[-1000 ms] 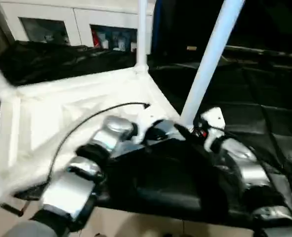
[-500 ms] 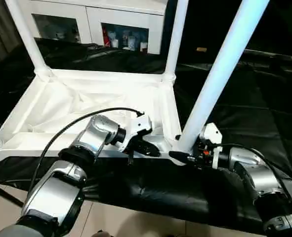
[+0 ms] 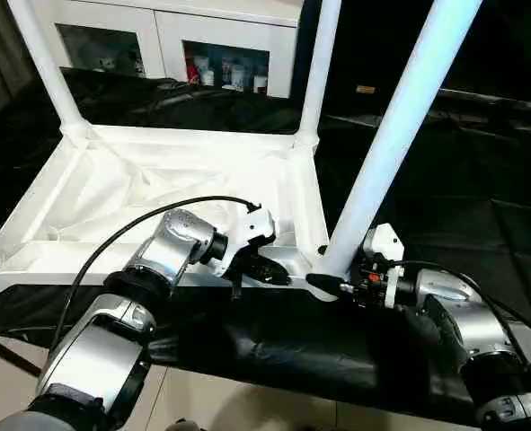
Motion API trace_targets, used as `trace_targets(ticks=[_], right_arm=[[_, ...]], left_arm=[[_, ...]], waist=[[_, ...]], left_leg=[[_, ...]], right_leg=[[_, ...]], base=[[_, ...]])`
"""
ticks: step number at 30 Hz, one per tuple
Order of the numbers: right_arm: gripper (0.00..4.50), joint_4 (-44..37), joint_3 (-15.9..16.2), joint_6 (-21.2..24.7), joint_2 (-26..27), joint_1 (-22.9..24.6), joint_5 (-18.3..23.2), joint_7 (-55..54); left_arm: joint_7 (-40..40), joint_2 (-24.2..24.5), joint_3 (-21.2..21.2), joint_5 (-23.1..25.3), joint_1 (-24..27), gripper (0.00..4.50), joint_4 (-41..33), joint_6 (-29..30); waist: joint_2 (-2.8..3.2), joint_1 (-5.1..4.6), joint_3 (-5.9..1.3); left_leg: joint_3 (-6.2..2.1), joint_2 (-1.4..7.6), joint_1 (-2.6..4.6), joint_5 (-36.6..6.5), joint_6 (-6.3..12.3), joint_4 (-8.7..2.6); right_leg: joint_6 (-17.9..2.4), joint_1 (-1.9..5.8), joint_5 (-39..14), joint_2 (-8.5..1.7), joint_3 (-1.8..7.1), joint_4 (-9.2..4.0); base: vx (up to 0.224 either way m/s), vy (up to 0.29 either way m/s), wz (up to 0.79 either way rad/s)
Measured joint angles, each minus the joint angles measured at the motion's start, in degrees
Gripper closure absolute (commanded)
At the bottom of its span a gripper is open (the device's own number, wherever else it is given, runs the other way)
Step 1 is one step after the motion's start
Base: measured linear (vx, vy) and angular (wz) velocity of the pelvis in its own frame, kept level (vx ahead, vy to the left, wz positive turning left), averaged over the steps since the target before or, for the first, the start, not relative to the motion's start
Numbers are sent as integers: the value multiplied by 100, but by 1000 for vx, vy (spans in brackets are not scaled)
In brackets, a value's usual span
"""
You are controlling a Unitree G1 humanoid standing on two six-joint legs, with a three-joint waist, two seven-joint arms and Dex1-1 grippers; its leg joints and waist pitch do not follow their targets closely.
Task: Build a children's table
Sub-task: Rotate leg to tighten
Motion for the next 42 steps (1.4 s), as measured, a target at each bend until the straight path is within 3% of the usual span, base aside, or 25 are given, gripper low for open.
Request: trace_targets(ticks=[3, 7, 10, 14, 17, 20, 22, 30, 36, 39, 42], right_arm=[[179, 178, -280, -28, 283, -11, -59, -892], [180, 819, -705, -249, 849, -393, -245, -2720], [180, 1075, -820, -281, 1032, -614, -344, -3522], [180, 1275, -812, -417, 1193, -797, -678, -4195], [110, 1477, -813, -548, 1242, -918, -767, -4377], [100, 1522, -812, -655, 1289, -920, -773, -4372], [68, 1547, -810, -715, 1281, -919, -772, -4285], [68, 1127, -519, -776, 635, -575, -529, -2378], [68, 473, -235, -546, -5, -142, -73, -513], [68, 238, 38, -496, -138, -57, -57, 119], [68, 135, 130, -464, -205, -49, -55, 381]], left_arm=[[739, -268, 113, 84, -60, 450, 205, -45], [2140, -852, 222, 238, -303, 450, 642, -4], [2796, -1150, 253, 269, -397, 450, 805, 65], [3217, -1311, 268, 346, -479, 450, 1002, -51], [3335, -1343, 280, 376, -540, 450, 1130, -138], [3378, -1334, 324, 380, -568, 450, 1167, -155], [3298, -1303, 337, 366, -570, 450, 1172, -174], [2208, -823, 366, 233, -525, 450, 1097, -331], [696, -239, 263, 49, -241, 450, 635, -385], [-202, 64, 138, -33, -124, 450, 398, -296], [-537, 130, 80, -43, -70, 450, 264, -202]], waist=[[5, -12, 0], [7, -84, -1], [22, -132, -9], [52, -140, -23], [55, -150, -25], [55, -161, -23], [57, -173, -22], [55, -164, -7], [43, -140, 0], [35, -115, 5], [34, -70, 6]], left_leg=[[0, -5, 8, -1, -1, 1], [0, -11, 11, 0, -3, 3], [-2, -17, 10, 0, -3, 1], [-4, -29, 8, 0, -3, -3], [-4, -30, 3, 0, -3, -3], [-4, -30, 2, 0, -2, -3], [-4, -30, 3, 0, -2, -3], [-5, -13, -14, 3, 3, -32], [-1, -3, -26, 18, 28, -20], [-2, 3, -21, 17, 27, -17], [4, 5, -16, 5, 7, 4]], right_leg=[[-5, 10, 4, -2, 9, -1], [-3, 14, 5, -3, 16, -7], [-1, 14, 7, -3, 15, -6], [0, 13, 8, -2, 13, -7], [1, 13, 8, -2, 13, -8], [1, 11, 8, -2, 14, -10], [1, 9, 8, -2, 14, -10], [4, 1, 6, 11, -3, -8], [3, -2, 5, 6, -2, -11], [3, -3, 5, 6, -6, -10], [2, -3, 5, 1, 0, -9]], base=[[0, 0, 0], [0, 0, 0], [0, 0, 0], [0, 0, 0], [0, 0, 0], [0, 0, 0], [0, 0, 0], [0, 0, 0], [0, 0, 0], [0, 0, 0], [0, 0, 0]])
